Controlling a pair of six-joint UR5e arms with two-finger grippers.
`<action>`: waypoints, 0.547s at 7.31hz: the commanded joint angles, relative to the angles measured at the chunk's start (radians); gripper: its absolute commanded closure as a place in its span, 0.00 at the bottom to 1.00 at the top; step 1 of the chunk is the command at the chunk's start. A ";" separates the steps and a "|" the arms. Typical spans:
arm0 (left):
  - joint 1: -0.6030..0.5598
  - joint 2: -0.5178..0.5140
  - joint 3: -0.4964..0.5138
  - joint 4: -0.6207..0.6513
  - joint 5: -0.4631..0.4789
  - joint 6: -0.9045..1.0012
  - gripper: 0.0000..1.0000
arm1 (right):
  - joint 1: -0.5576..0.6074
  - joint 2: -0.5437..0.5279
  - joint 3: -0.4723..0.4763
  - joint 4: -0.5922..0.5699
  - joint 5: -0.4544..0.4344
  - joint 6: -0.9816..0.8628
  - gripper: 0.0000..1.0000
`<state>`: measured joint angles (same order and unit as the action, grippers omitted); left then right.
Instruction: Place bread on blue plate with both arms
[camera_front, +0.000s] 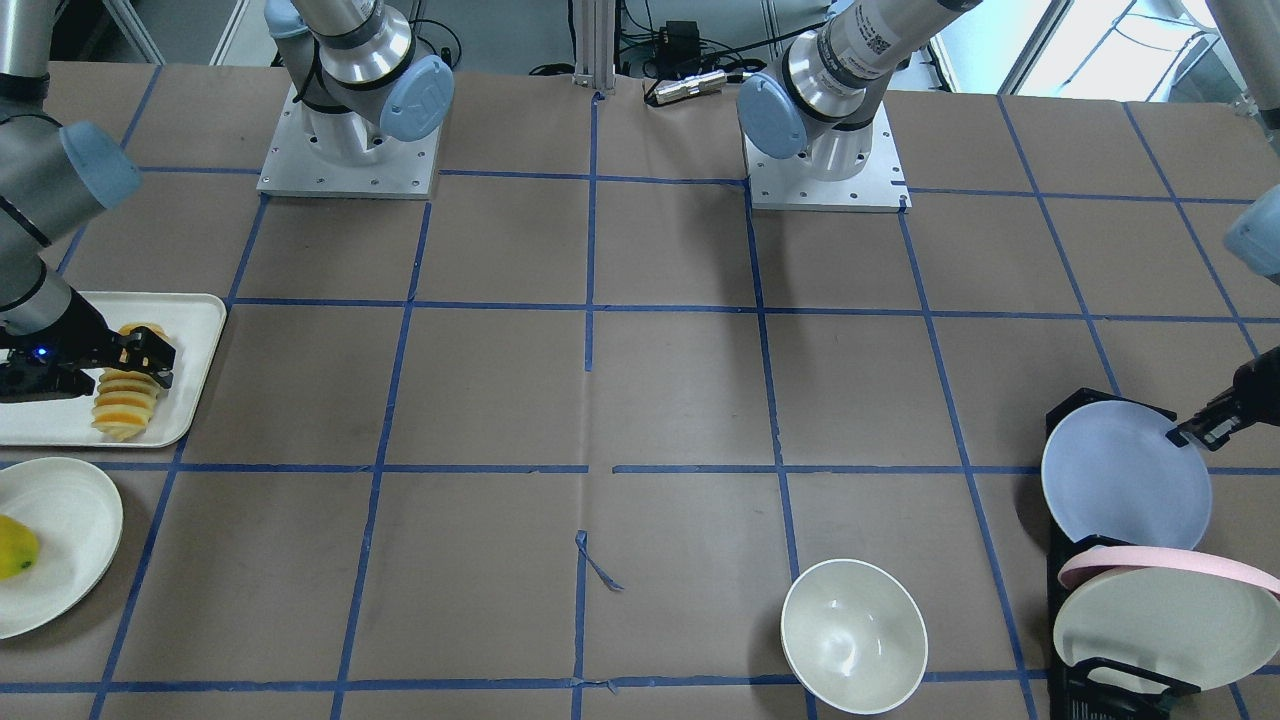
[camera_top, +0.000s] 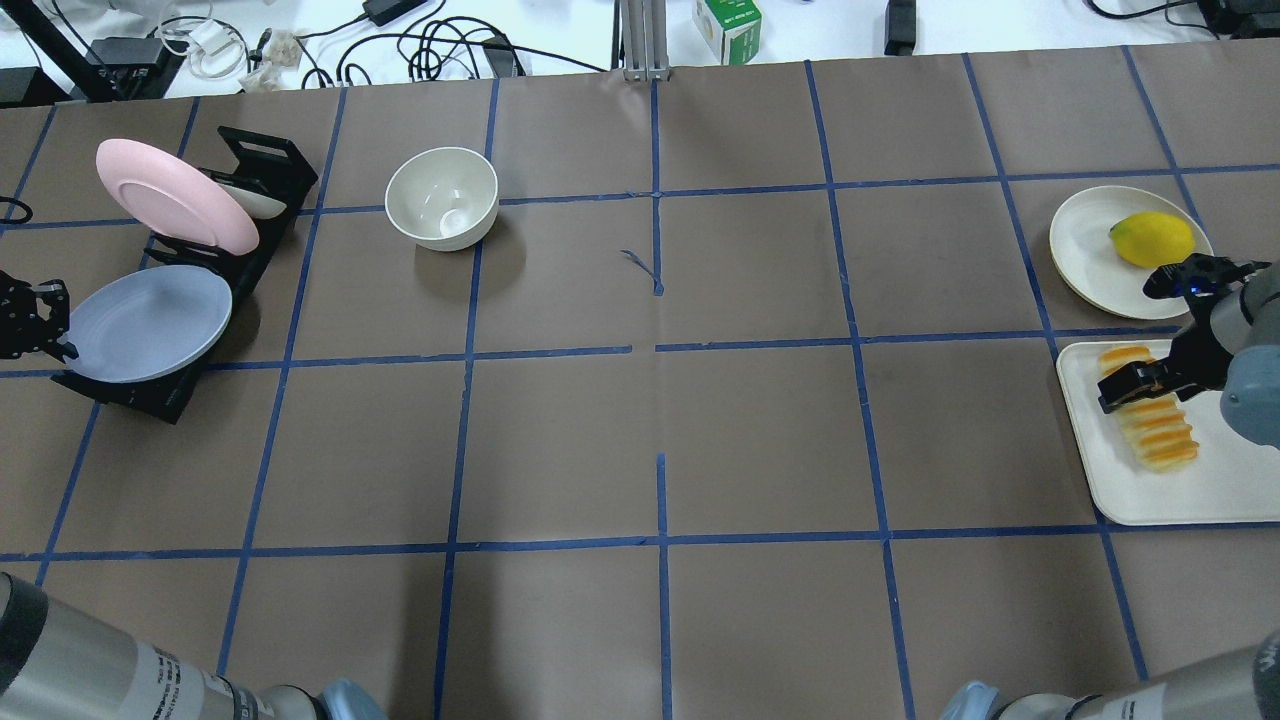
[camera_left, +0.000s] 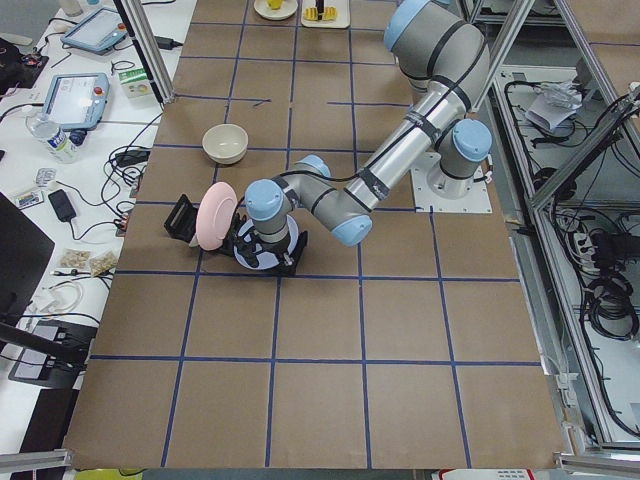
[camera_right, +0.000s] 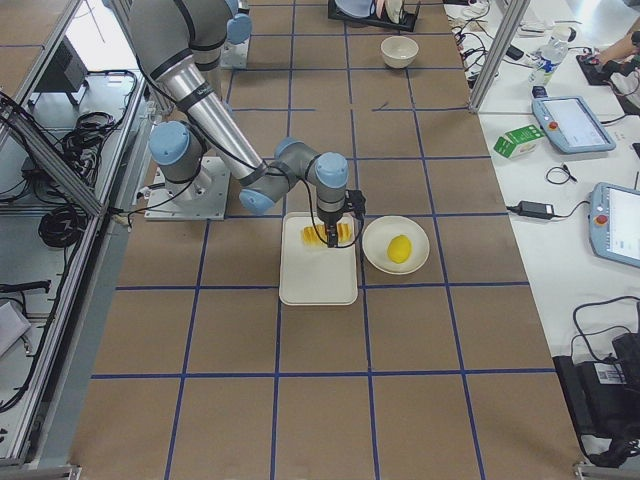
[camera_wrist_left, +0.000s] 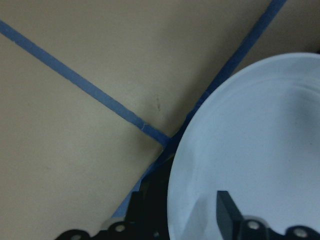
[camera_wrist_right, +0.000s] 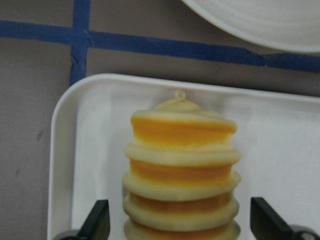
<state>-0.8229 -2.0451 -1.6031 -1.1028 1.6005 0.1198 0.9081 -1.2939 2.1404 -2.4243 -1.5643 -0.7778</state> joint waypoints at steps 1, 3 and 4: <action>0.001 0.025 0.002 -0.012 -0.001 0.001 1.00 | 0.000 -0.005 -0.002 0.004 -0.002 -0.001 0.33; -0.001 0.057 0.018 -0.083 0.018 0.001 1.00 | 0.000 -0.010 -0.004 0.014 -0.031 0.002 1.00; 0.001 0.092 0.003 -0.171 0.024 0.001 1.00 | 0.003 -0.022 -0.014 0.030 -0.063 0.005 1.00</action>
<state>-0.8228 -1.9890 -1.5938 -1.1879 1.6140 0.1211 0.9087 -1.3036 2.1356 -2.4085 -1.5927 -0.7760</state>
